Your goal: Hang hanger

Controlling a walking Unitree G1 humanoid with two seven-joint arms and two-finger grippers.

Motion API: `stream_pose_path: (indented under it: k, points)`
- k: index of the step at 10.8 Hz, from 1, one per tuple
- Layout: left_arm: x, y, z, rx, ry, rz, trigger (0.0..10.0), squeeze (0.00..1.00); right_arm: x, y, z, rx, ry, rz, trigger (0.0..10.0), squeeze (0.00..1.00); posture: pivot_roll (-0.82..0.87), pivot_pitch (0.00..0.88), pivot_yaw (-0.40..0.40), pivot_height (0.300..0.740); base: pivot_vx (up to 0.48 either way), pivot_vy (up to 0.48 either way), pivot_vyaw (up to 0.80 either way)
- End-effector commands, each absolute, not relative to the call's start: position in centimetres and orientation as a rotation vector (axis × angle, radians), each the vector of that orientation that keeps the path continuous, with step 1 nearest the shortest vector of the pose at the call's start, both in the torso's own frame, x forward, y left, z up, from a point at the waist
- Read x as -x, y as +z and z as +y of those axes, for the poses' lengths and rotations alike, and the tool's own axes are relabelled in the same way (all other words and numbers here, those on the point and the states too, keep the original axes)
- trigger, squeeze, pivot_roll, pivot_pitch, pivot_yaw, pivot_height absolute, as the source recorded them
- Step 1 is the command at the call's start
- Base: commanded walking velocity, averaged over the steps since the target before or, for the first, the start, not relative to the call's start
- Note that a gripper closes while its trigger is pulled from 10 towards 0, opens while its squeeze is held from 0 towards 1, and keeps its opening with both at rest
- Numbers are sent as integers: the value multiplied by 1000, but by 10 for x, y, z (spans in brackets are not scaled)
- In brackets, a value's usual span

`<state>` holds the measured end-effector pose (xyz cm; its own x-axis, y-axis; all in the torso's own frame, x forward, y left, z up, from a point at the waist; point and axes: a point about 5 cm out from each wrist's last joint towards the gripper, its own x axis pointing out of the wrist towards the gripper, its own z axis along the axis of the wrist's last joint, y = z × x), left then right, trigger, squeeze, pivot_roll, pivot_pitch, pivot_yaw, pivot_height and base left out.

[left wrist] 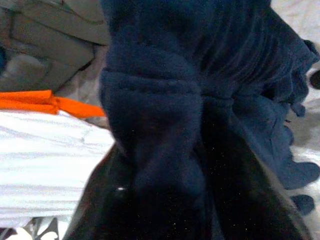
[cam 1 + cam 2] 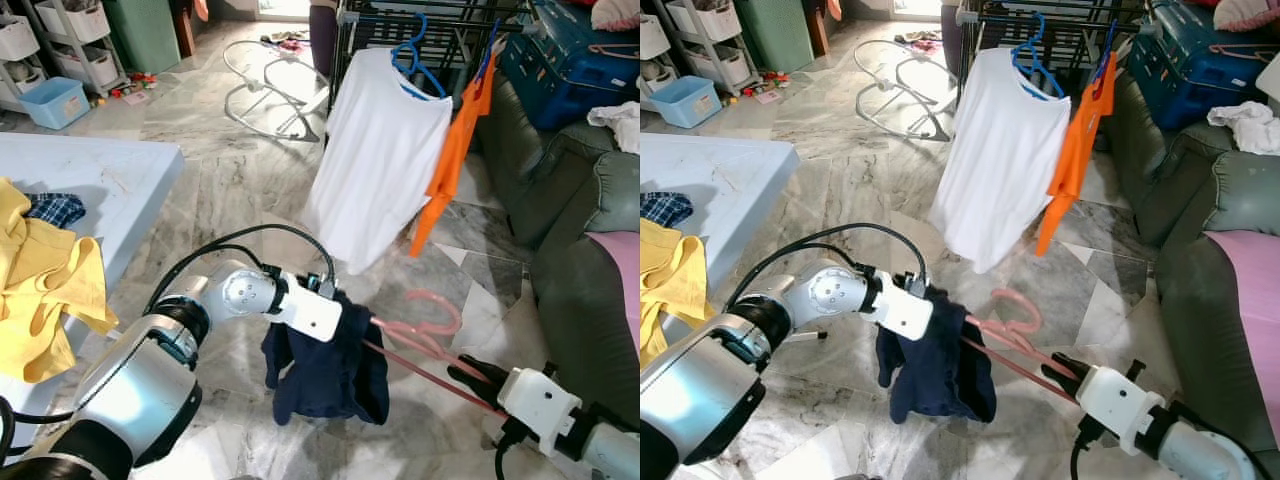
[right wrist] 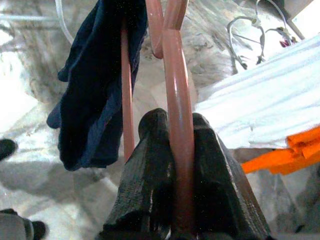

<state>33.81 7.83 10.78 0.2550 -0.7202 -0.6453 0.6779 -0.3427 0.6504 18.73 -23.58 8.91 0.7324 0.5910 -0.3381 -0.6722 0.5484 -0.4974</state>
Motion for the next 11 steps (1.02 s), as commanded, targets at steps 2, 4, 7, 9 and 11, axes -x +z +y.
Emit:
stream_pose_path:
  k: [2, 4, 7, 9, 11]
  points:
    - [-340, 111, 80, -1266, -1442, -12, 0, 0, -189, 93, -237, 690, 775, 107, 10000, 0, -111, 66, 1, 740, 0, 0, 0]
    - [-339, 110, 81, -1246, -1478, 33, 0, 0, -188, 89, -242, 736, 786, 130, 10000, 0, -111, 69, 4, 740, 0, 0, 0]
    - [-336, 108, 81, -1204, -1539, 87, 0, 0, -188, 86, -244, 766, 784, 133, 10000, 0, -112, 72, 8, 740, 0, 0, 0]
    - [-334, 106, 79, -1166, -1556, 94, 0, 0, -189, 85, -241, 768, 786, 124, 10000, 0, -115, 74, 6, 740, 0, 0, 0]
    - [-332, 104, 79, -1141, -1565, 108, 0, 0, -188, 84, -241, 763, 783, 121, 10000, 0, -114, 76, 7, 740, 0, 0, 0]
